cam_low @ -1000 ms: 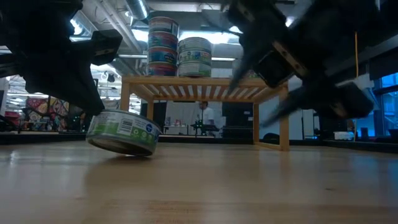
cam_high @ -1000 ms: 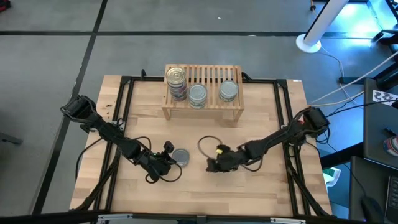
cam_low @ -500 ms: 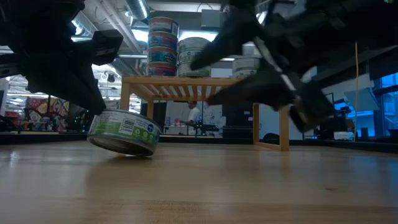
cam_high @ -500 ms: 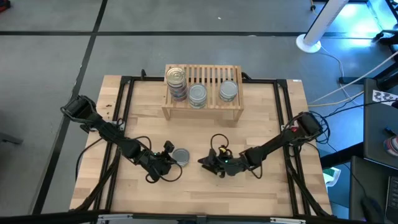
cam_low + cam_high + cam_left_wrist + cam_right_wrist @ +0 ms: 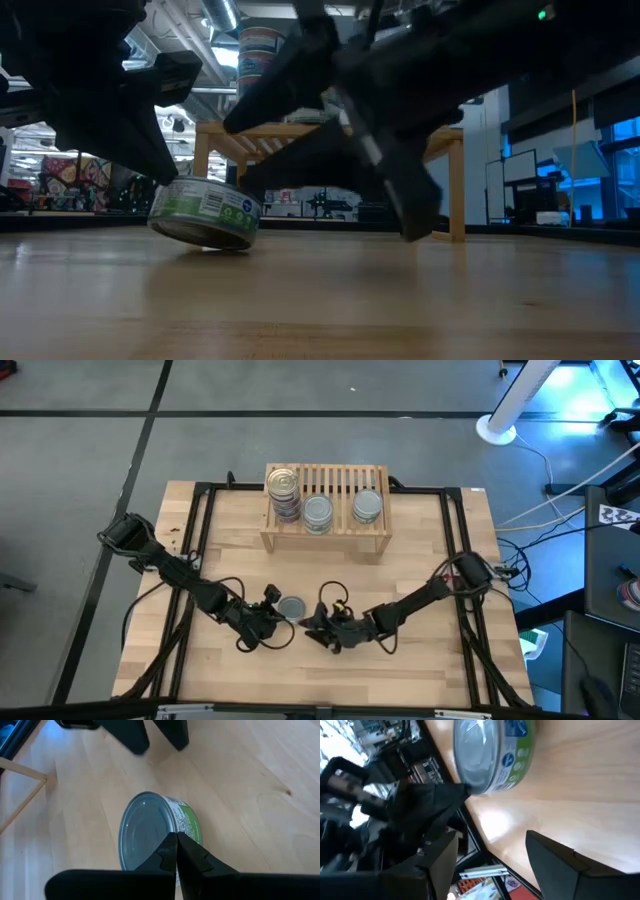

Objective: Stack canned seafood by type on shelf
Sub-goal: Stack the green tuna can on top of the other green tuna can on the shelf

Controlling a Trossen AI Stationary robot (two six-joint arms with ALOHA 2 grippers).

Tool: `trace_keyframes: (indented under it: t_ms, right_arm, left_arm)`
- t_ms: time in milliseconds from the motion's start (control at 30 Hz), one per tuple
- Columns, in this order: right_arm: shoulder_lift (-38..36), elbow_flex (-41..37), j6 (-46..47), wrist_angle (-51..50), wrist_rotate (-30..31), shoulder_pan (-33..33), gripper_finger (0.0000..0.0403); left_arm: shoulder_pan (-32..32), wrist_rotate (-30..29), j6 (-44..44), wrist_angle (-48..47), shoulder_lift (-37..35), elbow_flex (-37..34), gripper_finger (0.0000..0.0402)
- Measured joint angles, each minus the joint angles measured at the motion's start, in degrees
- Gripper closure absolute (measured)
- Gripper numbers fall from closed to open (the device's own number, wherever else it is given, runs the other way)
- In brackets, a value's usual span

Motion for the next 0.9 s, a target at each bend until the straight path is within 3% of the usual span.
trace_keyframes:
  t_ms: [533, 900]
  right_arm:
    - [2.1, 1.9, 5.5, -6.0, -0.5, -1.2, 0.0166]
    - [2.1, 1.9, 8.3, -8.5, 3.3, -2.6, 0.0166]
  left_arm:
    - [0.5, 0.0, 0.0, 0.0, 0.0, 0.0, 0.0401]
    - [1.0, 0.0, 0.2, 0.1, 0.0, 0.0, 0.0401]
